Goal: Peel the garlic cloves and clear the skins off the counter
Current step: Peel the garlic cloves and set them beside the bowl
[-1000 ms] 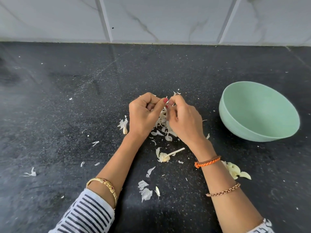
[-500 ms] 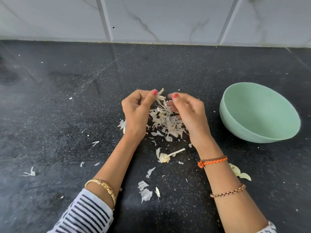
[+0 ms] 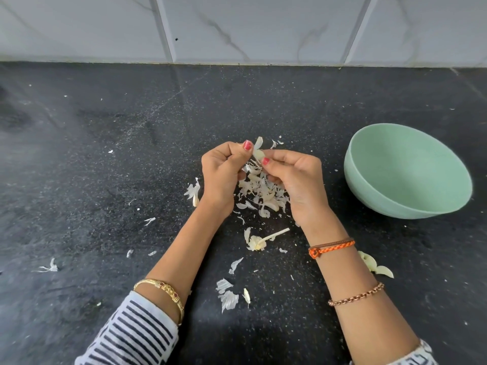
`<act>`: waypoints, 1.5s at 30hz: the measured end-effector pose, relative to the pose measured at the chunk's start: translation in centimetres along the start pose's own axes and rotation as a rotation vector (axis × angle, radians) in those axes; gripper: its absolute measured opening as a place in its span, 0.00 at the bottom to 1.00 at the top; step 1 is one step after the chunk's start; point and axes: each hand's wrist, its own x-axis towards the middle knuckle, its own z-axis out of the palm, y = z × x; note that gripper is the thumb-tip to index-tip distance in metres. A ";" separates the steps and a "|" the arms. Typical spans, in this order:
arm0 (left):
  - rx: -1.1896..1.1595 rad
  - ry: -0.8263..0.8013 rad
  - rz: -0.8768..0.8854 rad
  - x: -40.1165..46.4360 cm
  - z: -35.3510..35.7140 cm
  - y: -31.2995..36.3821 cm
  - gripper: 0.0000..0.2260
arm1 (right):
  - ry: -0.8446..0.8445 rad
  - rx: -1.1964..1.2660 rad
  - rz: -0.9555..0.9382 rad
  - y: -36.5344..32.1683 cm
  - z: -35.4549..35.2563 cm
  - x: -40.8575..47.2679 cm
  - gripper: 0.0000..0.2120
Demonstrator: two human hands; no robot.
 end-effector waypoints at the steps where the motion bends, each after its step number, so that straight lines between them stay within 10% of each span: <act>1: -0.005 -0.007 -0.014 0.0 0.0 0.1 0.15 | -0.011 -0.003 0.004 0.0 -0.1 0.0 0.06; 7: -0.107 -0.055 -0.145 0.1 0.3 0.2 0.16 | -0.018 0.060 -0.019 0.3 -0.1 0.4 0.08; 16: 0.372 0.103 0.236 0.1 -0.1 -0.4 0.17 | 0.345 -0.834 -1.107 2.6 0.3 1.0 0.04; 30: 0.154 0.020 0.072 0.1 0.3 -0.6 0.19 | 0.043 0.093 0.125 -0.5 -0.3 0.3 0.08; 45: 0.507 0.103 0.251 0.0 -0.4 -1.2 0.21 | 0.326 -0.180 -0.296 1.0 -0.3 0.7 0.05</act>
